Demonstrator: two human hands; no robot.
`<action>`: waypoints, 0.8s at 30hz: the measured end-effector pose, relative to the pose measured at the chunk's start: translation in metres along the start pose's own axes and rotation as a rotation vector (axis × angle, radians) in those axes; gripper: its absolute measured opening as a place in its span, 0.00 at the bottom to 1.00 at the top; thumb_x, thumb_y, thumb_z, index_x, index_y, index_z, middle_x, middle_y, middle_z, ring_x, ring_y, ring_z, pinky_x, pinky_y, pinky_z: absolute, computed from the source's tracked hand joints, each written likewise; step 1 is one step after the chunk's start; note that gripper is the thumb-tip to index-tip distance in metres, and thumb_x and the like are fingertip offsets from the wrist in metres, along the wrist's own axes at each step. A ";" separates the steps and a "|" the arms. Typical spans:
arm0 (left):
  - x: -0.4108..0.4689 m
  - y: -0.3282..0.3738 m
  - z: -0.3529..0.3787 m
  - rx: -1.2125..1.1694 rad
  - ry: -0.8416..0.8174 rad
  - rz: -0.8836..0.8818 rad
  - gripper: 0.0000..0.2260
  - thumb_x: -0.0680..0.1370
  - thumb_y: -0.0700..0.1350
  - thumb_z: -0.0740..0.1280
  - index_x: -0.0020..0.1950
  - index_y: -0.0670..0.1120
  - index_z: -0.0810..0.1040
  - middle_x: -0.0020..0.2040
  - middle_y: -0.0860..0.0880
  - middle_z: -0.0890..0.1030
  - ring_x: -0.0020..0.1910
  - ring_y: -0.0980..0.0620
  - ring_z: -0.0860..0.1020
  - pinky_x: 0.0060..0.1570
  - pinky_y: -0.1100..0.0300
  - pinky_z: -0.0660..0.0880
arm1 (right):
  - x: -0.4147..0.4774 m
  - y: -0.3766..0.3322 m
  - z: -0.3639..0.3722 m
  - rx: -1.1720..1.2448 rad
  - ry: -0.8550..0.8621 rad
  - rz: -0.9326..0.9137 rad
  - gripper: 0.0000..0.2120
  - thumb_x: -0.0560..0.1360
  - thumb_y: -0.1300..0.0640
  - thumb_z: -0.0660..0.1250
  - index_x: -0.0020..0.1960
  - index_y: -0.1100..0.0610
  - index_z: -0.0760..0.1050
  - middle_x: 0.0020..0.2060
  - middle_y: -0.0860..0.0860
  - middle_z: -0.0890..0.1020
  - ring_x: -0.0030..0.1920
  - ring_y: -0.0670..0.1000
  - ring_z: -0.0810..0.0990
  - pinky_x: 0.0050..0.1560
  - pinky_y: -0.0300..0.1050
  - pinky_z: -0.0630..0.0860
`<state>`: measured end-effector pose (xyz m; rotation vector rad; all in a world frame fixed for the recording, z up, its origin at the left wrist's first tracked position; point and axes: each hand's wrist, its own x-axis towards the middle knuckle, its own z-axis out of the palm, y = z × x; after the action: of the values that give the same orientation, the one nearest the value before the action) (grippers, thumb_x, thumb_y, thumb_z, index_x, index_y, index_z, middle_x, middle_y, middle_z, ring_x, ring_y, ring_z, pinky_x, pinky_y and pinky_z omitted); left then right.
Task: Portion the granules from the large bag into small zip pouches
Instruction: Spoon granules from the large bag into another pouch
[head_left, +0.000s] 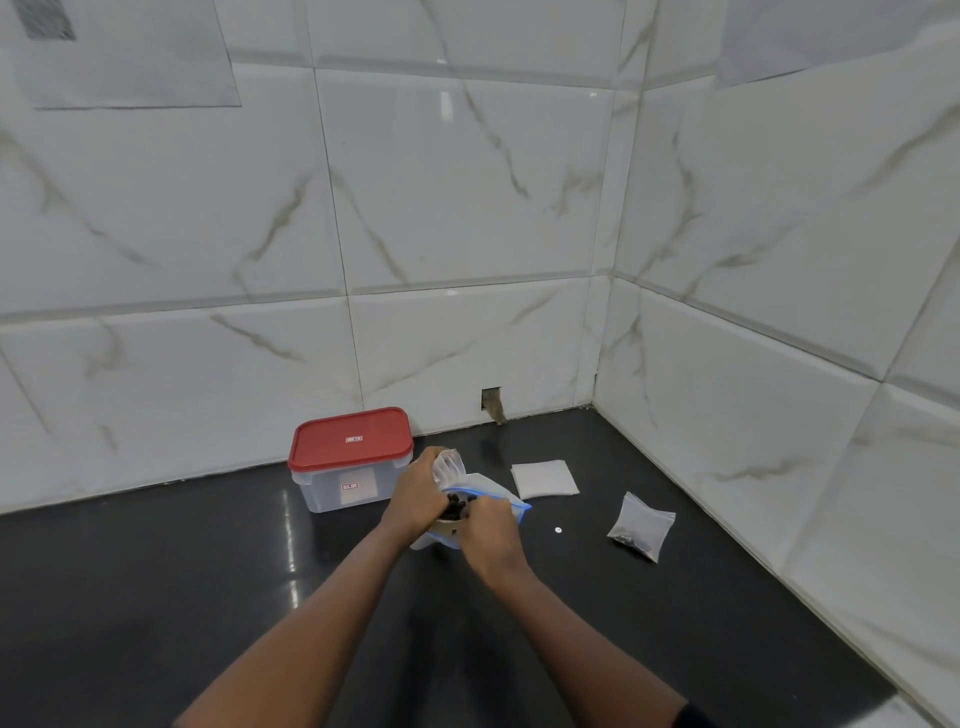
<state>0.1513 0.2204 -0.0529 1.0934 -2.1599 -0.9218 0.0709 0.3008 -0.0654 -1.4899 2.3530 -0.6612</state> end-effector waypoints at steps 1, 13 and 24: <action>0.000 0.001 0.000 0.007 0.002 0.001 0.18 0.72 0.34 0.67 0.60 0.46 0.72 0.50 0.53 0.75 0.49 0.54 0.73 0.41 0.70 0.66 | -0.001 0.000 0.000 0.001 -0.002 0.006 0.16 0.77 0.54 0.64 0.60 0.63 0.77 0.55 0.56 0.81 0.56 0.52 0.79 0.48 0.39 0.70; 0.000 0.006 0.006 0.008 -0.013 0.007 0.19 0.73 0.33 0.65 0.62 0.46 0.71 0.51 0.52 0.74 0.49 0.54 0.73 0.43 0.68 0.66 | 0.001 0.009 -0.007 0.150 0.131 0.167 0.17 0.79 0.65 0.56 0.64 0.61 0.75 0.60 0.56 0.78 0.60 0.53 0.77 0.57 0.39 0.71; 0.000 0.001 0.008 -0.021 -0.011 0.008 0.19 0.72 0.35 0.67 0.61 0.46 0.71 0.52 0.52 0.76 0.50 0.53 0.74 0.49 0.64 0.67 | 0.001 0.004 0.003 0.390 0.023 0.219 0.15 0.79 0.67 0.54 0.60 0.68 0.76 0.56 0.62 0.79 0.38 0.37 0.78 0.30 0.26 0.67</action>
<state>0.1449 0.2236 -0.0572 1.0708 -2.1566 -0.9470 0.0683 0.3007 -0.0699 -1.0470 2.1962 -1.0107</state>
